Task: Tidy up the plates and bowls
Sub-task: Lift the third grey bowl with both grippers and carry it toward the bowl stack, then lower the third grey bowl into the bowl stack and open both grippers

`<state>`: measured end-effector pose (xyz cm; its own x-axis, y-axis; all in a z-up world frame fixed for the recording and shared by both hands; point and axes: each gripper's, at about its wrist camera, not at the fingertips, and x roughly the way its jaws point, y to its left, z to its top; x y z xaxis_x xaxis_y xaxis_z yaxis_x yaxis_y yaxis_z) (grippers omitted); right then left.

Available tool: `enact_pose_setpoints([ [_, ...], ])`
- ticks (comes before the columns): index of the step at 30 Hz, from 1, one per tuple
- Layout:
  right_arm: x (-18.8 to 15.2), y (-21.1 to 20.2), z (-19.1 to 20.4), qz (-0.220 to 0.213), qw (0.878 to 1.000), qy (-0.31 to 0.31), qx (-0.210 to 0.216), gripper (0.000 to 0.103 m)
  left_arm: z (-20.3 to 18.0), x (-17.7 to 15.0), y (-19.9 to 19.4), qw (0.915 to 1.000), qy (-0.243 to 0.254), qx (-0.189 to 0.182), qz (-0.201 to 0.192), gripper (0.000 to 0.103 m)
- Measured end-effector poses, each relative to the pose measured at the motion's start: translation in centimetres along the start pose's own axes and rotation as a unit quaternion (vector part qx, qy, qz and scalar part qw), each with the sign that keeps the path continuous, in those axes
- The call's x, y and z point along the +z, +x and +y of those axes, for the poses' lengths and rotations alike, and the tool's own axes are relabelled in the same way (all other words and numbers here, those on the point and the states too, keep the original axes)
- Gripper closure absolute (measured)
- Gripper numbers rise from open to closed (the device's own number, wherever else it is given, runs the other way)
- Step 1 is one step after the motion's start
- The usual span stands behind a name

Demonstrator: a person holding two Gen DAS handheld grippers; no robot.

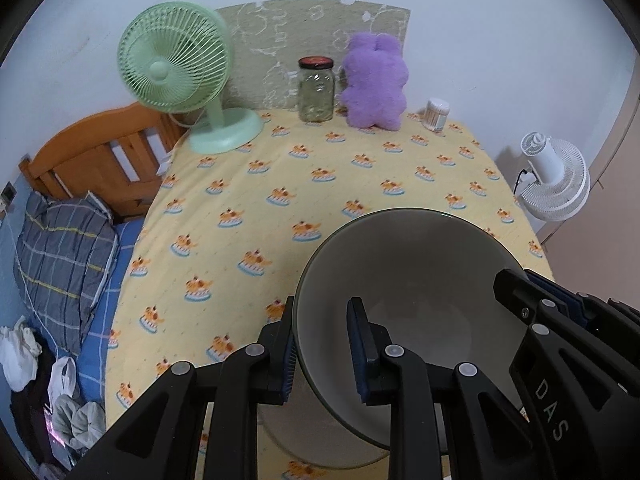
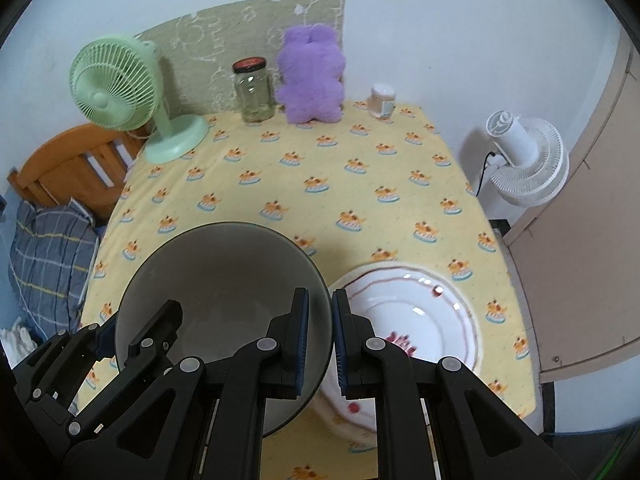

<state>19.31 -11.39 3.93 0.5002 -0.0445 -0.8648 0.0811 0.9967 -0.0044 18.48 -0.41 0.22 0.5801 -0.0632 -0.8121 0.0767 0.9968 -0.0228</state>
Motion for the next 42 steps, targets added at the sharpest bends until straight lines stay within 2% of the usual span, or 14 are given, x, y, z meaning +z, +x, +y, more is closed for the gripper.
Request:
enact_pose_setpoints([
  [18,-3.0,2.4,4.8,0.051,0.998,-0.034,-0.009,0.088,4.1,-3.8,2.2,0.9984,-0.025,-0.008,0.049,0.082],
  [29,-4.1,3.8,5.2,0.071,0.997,-0.036,-0.013,0.088,4.5,-5.0,3.3,0.9976,-0.026,-0.005,0.064,0.082],
  [42,-4.9,5.0,4.1,0.07,0.997,-0.023,-0.017,0.088,3.0,-5.3,4.8,0.9973,0.006,0.01,0.072,0.082],
])
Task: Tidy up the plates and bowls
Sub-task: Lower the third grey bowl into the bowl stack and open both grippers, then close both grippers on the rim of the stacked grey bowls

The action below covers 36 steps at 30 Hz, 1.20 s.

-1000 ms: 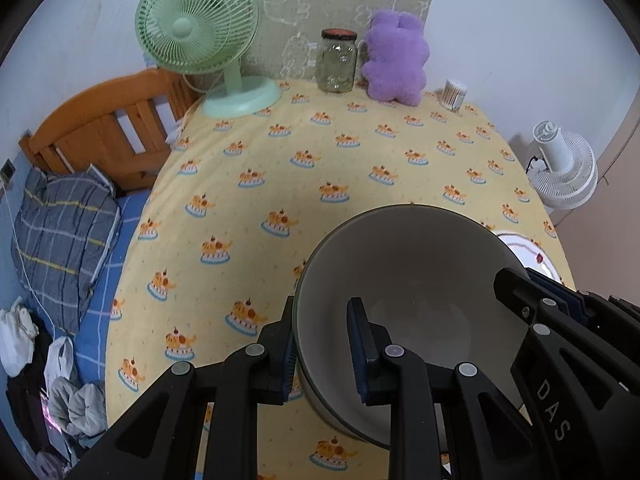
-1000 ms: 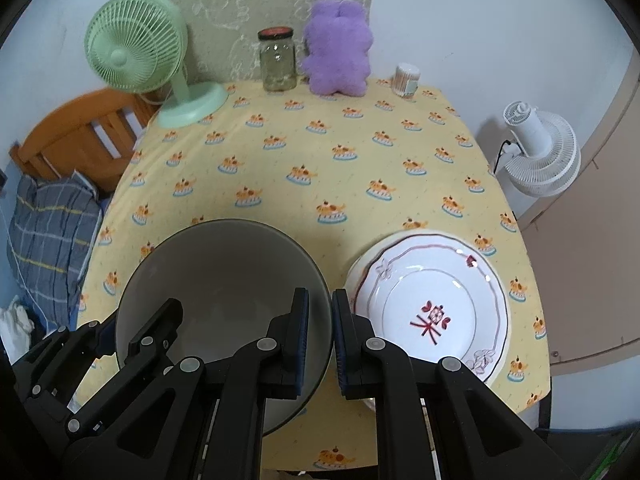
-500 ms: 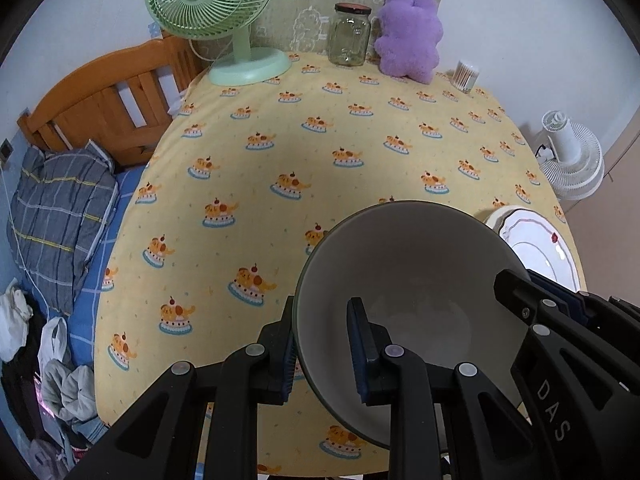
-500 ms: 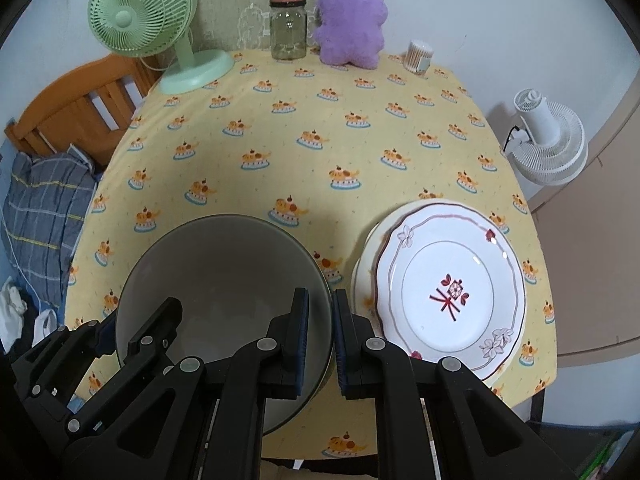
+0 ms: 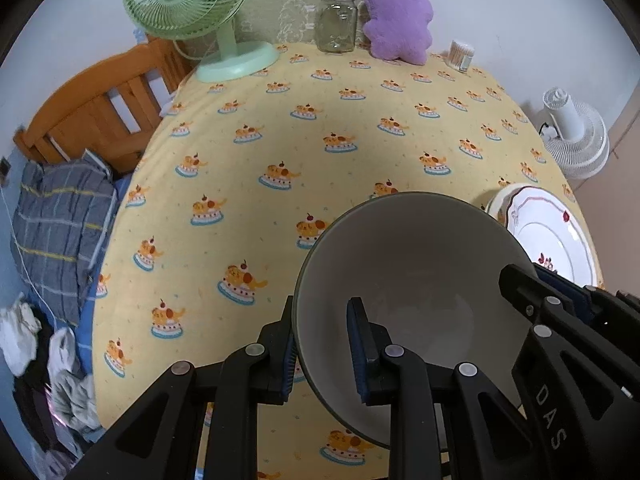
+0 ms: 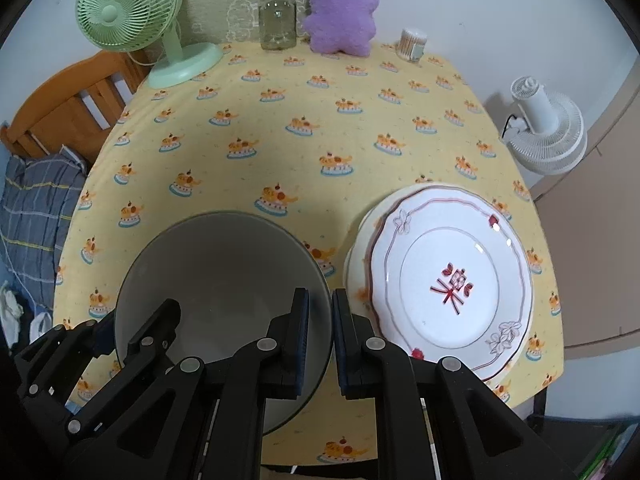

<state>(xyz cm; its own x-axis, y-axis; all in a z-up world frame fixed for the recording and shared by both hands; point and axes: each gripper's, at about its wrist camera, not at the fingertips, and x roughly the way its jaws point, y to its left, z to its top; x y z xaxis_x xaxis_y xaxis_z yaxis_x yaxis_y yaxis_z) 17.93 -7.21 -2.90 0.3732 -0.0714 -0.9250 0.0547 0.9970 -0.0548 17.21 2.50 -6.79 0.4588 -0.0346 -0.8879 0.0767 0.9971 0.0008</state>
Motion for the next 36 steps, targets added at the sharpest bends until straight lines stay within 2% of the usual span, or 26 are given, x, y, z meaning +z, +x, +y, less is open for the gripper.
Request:
enact_pose_setpoints([
  [6,-0.1,0.0,0.1,-0.004,1.0,-0.005,0.001,0.088,0.0,-0.1,0.1,1.0,0.002,0.003,0.003,0.082],
  [10,-0.1,-0.1,-0.1,0.006,1.0,-0.009,0.009,0.087,0.0,-0.3,-0.2,1.0,-0.001,-0.005,0.005,0.074],
  [12,-0.1,-0.1,-0.2,0.014,0.999,-0.012,0.029,0.074,-0.1,-0.5,-0.3,0.9999,0.0,-0.008,0.007,0.071],
  [15,-0.4,-0.4,-0.5,0.018,0.998,0.002,0.055,0.061,0.1,-0.7,-0.8,0.9997,-0.007,-0.022,0.007,0.066],
  [17,-0.6,-1.0,-0.5,0.007,0.999,0.004,0.051,0.058,0.3,-0.7,-1.2,0.9997,-0.005,-0.024,0.003,0.061],
  [20,-0.6,-1.6,-0.6,-0.004,0.999,0.007,0.047,0.058,0.6,-0.7,-1.9,0.9996,-0.006,-0.026,-0.009,0.048],
  [22,-0.5,-2.1,-0.9,-0.009,0.998,0.012,0.054,0.058,0.9,-0.6,-2.3,0.9994,-0.007,-0.029,-0.015,0.036],
  [23,-0.5,-2.3,-1.0,-0.014,0.998,0.014,0.058,0.054,1.0,-0.6,-2.5,0.9993,-0.007,-0.031,-0.019,0.033],
  [24,-0.5,-2.6,-1.2,-0.019,0.998,0.016,0.062,0.043,1.1,-0.5,-2.8,0.9991,-0.007,-0.034,-0.023,0.028],
  [27,-0.6,-3.2,-1.5,-0.034,0.997,0.021,0.072,0.03,1.3,-0.4,-3.2,0.9987,-0.004,-0.039,-0.031,0.021],
  [30,-0.6,-3.1,-2.1,-0.031,0.996,0.031,0.08,0.027,1.3,-0.4,-3.1,0.9986,-0.001,-0.042,-0.032,0.017],
  [33,-0.8,-2.8,-2.6,-0.031,0.993,0.04,0.107,0.027,1.2,-0.5,-2.8,0.9983,-0.004,-0.05,-0.028,0.017],
  [36,-0.9,-2.1,-3.0,-0.024,0.993,0.041,0.11,0.027,1.0,-0.6,-2.2,0.9986,-0.008,-0.046,-0.023,0.017],
])
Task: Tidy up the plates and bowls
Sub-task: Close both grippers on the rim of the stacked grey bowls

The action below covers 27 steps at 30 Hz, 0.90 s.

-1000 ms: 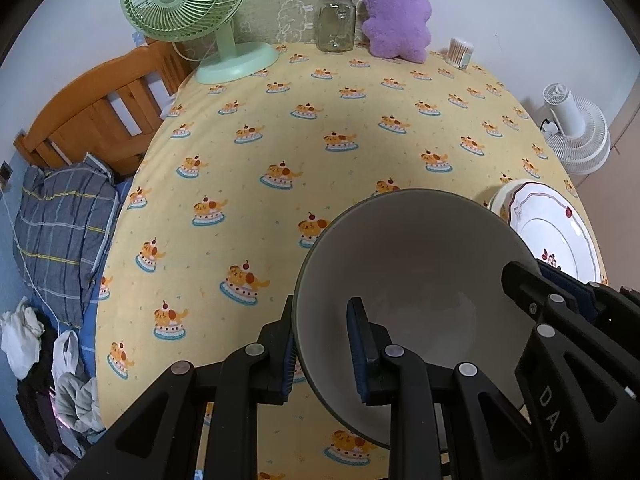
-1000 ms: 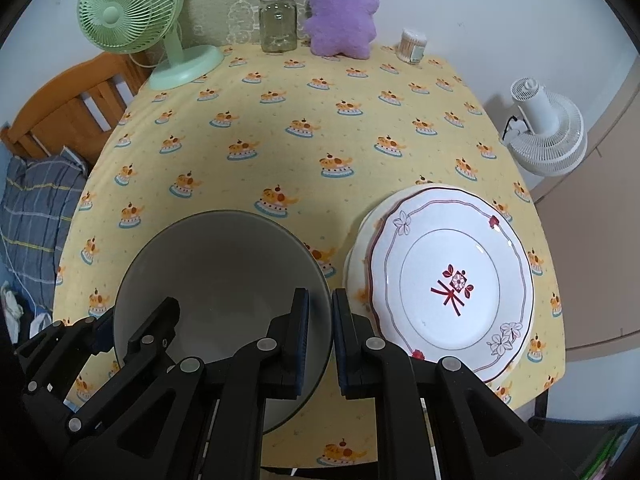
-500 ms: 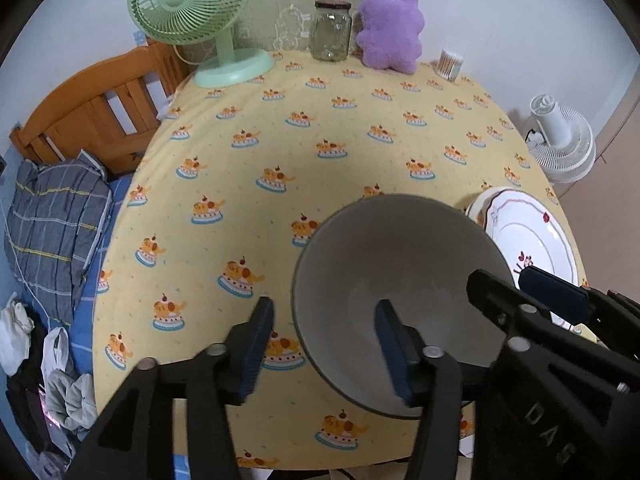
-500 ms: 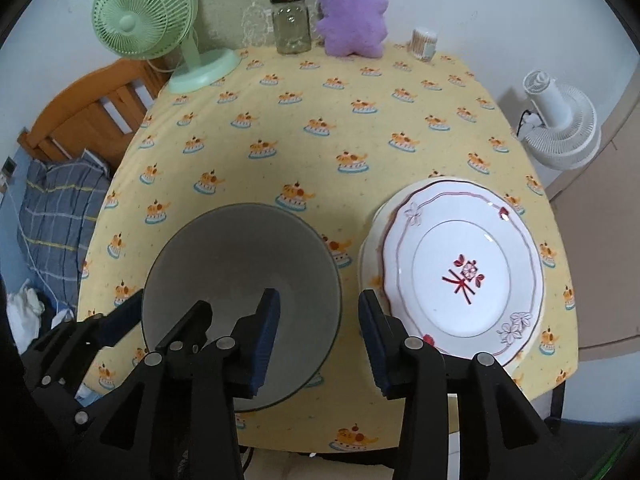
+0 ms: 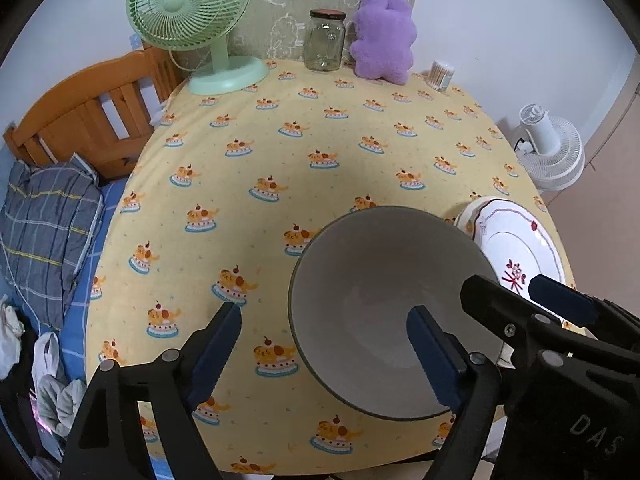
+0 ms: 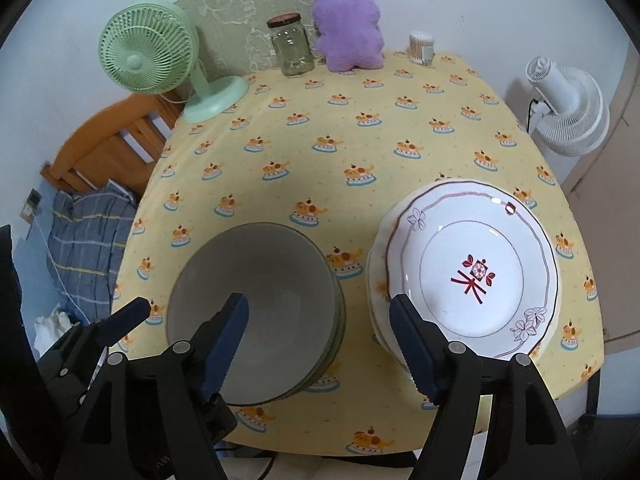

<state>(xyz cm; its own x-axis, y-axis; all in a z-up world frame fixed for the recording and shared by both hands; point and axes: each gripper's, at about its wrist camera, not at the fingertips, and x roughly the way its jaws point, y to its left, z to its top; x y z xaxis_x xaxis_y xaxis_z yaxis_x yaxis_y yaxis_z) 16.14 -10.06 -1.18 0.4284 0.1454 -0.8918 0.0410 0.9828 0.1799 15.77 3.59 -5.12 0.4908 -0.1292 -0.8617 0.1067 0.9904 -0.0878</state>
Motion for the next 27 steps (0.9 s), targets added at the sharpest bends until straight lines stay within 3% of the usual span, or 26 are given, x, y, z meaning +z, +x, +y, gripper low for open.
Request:
enact_pose_setpoints([
  [6,0.5,2.2,-0.9,0.026,0.999,0.006,0.018,0.027,-0.3,-0.2,1.0,0.9999,-0.009,0.004,0.007,0.017],
  [14,1.7,5.0,-2.3,0.068,0.995,0.019,0.069,0.028,0.0,0.3,2.4,0.9967,-0.046,0.063,0.026,0.017],
  [22,2.3,7.4,-3.0,0.106,0.99,0.006,0.097,0.038,-0.3,0.2,3.5,0.9917,-0.07,0.094,0.052,0.017],
  [27,2.2,8.4,-2.5,0.127,0.986,-0.011,0.105,0.057,-0.7,0.0,4.1,0.9898,-0.065,0.107,0.067,0.018],
])
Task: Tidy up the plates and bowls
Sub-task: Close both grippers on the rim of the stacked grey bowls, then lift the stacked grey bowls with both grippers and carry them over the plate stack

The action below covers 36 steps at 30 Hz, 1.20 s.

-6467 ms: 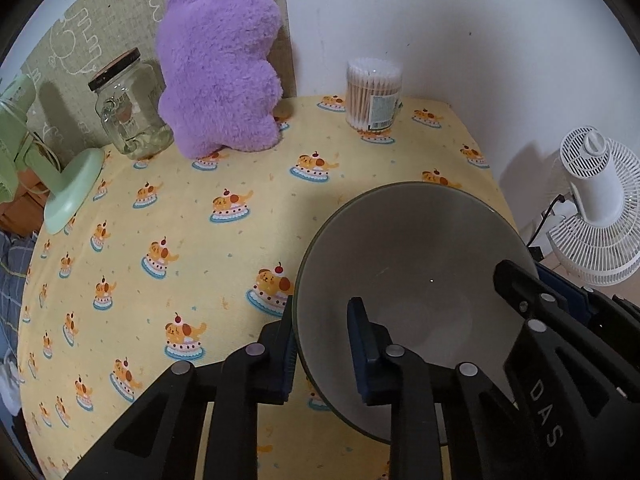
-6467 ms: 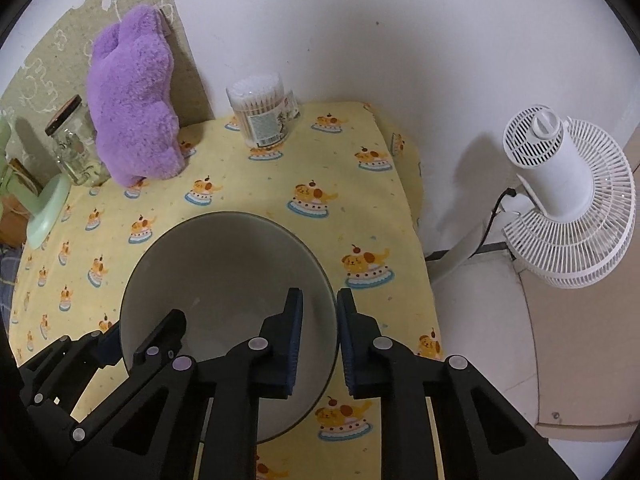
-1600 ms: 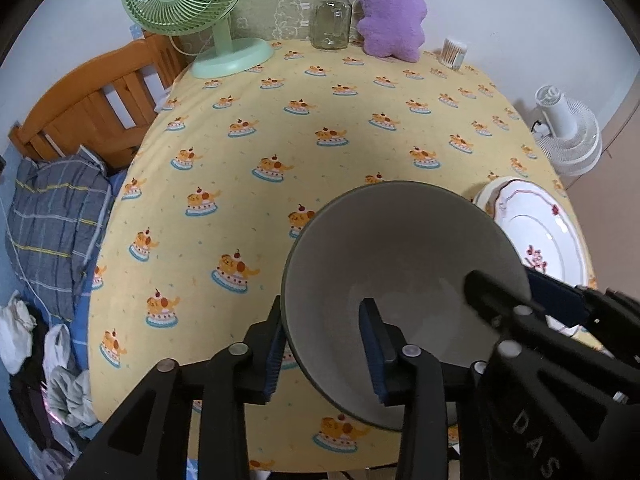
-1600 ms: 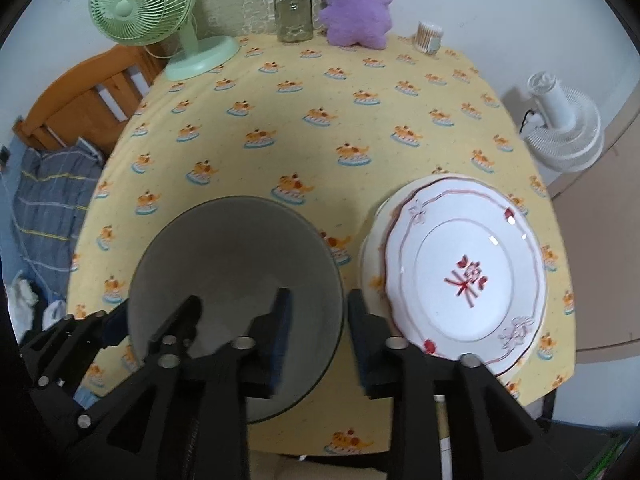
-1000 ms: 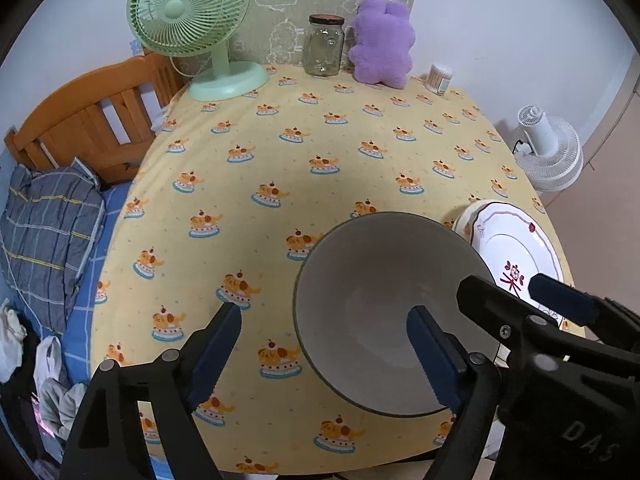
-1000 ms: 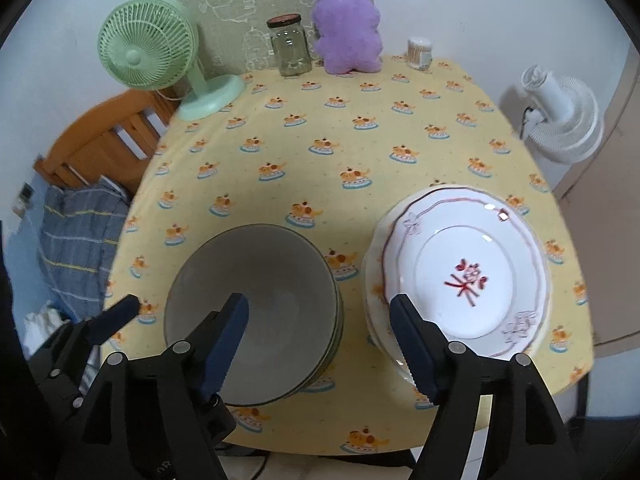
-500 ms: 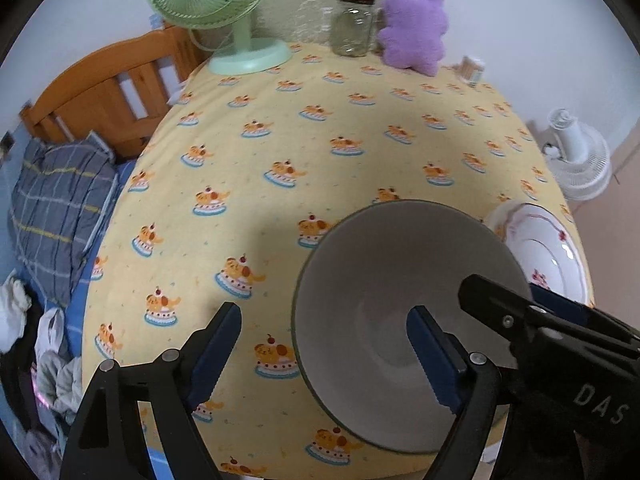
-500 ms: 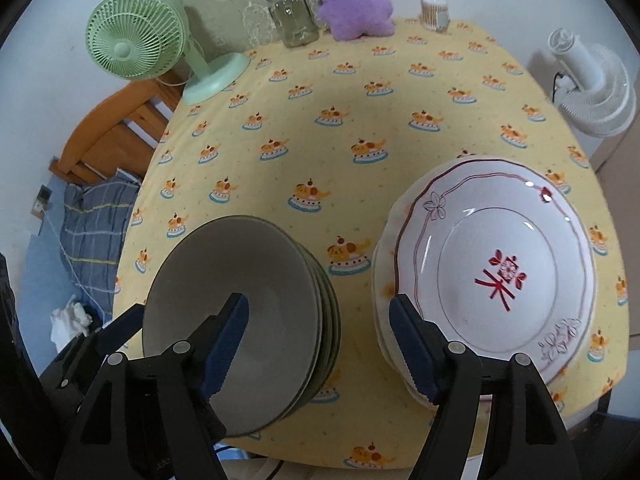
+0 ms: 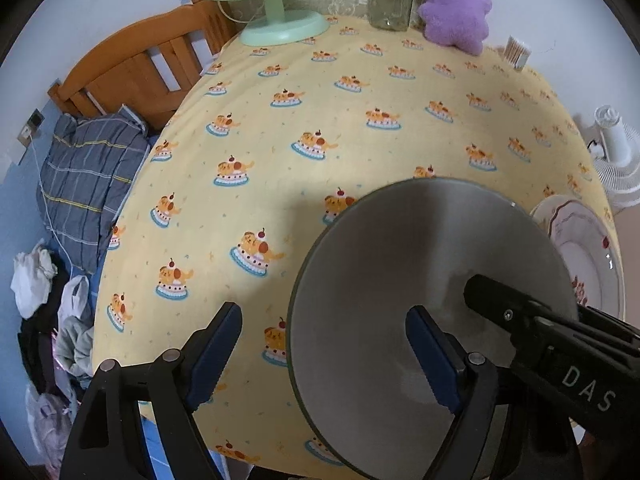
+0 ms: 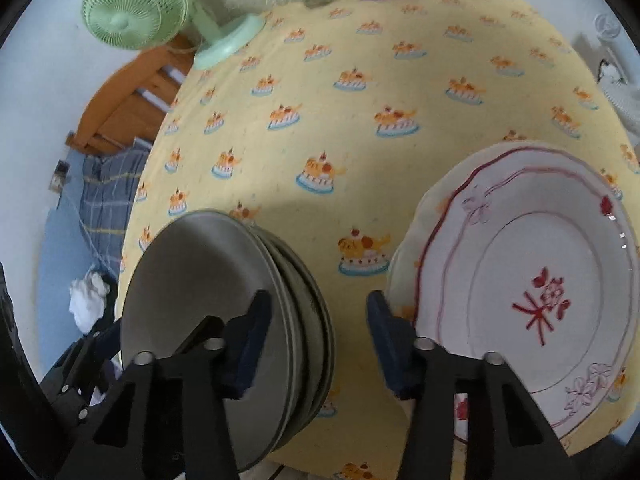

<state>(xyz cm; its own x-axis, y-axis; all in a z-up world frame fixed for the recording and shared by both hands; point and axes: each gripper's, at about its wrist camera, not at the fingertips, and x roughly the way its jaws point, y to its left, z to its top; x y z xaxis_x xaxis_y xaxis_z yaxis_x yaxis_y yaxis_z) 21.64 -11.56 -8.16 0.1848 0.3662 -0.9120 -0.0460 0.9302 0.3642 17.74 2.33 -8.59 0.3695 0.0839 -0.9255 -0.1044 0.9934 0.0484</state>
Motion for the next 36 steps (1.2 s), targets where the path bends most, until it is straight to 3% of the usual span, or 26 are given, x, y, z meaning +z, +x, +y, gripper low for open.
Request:
enact_pose_setpoints([
  [10,0.0,0.6,0.9,0.008,1.0,0.007,-0.006,0.068,1.1,0.4,0.8,0.9996,0.007,-0.028,-0.002,0.019],
  [24,-0.6,0.3,1.7,-0.014,0.997,0.044,-0.057,0.066,2.3,0.7,2.2,0.9921,0.022,-0.123,-0.007,0.023],
  [32,-0.7,0.3,2.0,-0.015,0.996,0.049,-0.075,0.065,2.0,0.9,2.4,0.9859,0.039,-0.162,0.008,0.032],
  [36,-0.9,0.3,2.0,-0.016,0.996,0.051,-0.078,0.065,1.5,0.9,2.1,0.9834,0.051,-0.174,0.013,0.047],
])
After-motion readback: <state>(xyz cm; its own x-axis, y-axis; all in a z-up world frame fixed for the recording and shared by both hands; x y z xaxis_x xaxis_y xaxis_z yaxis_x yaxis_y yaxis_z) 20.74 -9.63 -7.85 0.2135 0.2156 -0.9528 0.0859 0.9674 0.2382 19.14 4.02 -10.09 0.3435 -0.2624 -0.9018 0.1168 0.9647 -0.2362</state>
